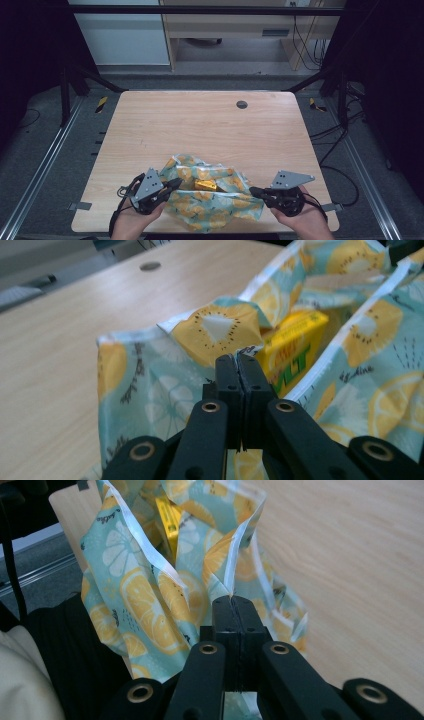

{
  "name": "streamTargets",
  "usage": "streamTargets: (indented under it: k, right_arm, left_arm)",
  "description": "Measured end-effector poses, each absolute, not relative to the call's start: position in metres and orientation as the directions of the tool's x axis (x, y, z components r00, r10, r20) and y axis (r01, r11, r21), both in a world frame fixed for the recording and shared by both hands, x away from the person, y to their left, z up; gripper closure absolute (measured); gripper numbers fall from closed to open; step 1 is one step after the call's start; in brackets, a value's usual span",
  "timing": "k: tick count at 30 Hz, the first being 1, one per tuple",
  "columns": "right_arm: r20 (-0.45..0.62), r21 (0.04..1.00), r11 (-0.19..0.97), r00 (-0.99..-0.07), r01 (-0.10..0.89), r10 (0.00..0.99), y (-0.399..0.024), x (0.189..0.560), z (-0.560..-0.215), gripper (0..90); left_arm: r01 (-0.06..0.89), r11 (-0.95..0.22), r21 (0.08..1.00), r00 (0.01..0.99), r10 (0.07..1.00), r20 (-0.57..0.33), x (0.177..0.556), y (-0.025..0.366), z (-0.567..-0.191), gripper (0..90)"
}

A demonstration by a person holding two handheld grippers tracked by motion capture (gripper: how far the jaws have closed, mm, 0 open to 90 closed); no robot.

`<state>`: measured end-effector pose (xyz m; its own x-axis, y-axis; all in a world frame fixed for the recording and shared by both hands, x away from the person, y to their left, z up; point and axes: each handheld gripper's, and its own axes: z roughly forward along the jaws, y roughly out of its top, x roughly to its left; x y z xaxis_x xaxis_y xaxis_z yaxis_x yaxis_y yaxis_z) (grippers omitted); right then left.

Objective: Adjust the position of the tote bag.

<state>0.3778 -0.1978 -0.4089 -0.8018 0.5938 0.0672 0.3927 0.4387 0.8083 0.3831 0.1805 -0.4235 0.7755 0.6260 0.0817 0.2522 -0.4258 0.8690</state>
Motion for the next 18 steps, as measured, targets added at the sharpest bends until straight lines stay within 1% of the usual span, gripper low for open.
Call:
streamTargets:
  k: [1, 4, 5, 9, 18]
  right_arm:
    - [0.079, 0.799, 0.443, -0.802, 0.406, 0.593, -0.197, 0.379, -0.415, 90.0]
    - [0.087, 0.794, 0.445, -0.802, 0.414, 0.591, -0.195, 0.380, -0.419, 90.0]
    - [0.090, 0.788, 0.452, -0.804, 0.418, 0.587, -0.194, 0.381, -0.423, 90.0]
    - [0.104, 0.775, 0.460, -0.805, 0.434, 0.583, -0.193, 0.381, -0.431, 90.0]
    - [0.117, 0.756, 0.470, -0.800, 0.456, 0.589, -0.193, 0.387, -0.444, 90.0]
  left_arm:
    - [0.273, -0.432, 0.860, 0.778, 0.625, 0.066, 0.384, 0.181, -0.432, 89.9]
    - [0.293, -0.441, 0.849, 0.785, 0.617, 0.049, 0.387, 0.181, -0.440, 89.8]
    - [0.307, -0.462, 0.832, 0.793, 0.608, 0.045, 0.389, 0.179, -0.447, 89.8]
    - [0.330, -0.488, 0.808, 0.790, 0.611, 0.046, 0.394, 0.177, -0.457, 89.7]
    - [0.349, -0.524, 0.777, 0.784, 0.617, 0.065, 0.401, 0.171, -0.470, 89.7]
